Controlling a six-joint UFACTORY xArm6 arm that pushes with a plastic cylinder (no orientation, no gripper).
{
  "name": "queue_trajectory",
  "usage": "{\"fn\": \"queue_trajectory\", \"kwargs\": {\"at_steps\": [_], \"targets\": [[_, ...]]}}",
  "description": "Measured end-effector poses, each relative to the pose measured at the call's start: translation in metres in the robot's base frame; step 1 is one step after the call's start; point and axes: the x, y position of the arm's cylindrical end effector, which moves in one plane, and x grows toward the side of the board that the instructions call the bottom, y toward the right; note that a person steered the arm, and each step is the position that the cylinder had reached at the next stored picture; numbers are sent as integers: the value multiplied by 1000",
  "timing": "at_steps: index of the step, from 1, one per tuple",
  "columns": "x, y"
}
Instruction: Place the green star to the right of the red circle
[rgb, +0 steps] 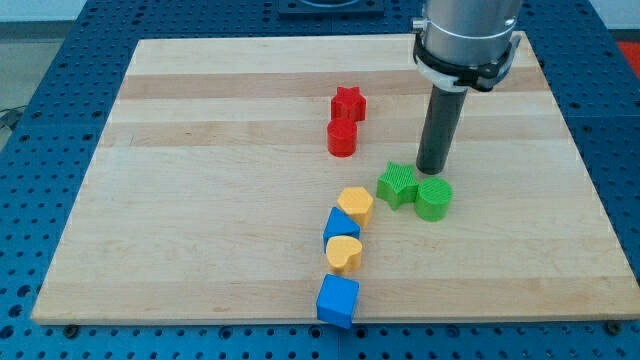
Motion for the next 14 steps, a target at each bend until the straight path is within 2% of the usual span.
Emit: {"fn": "queue_trajectory", "kwargs": {"at_steps": [1,3,4,5,7,11,14], "targets": [[12,22],[86,91],[134,69],[145,32],[116,-17],[104,-36],[27,-36]]}}
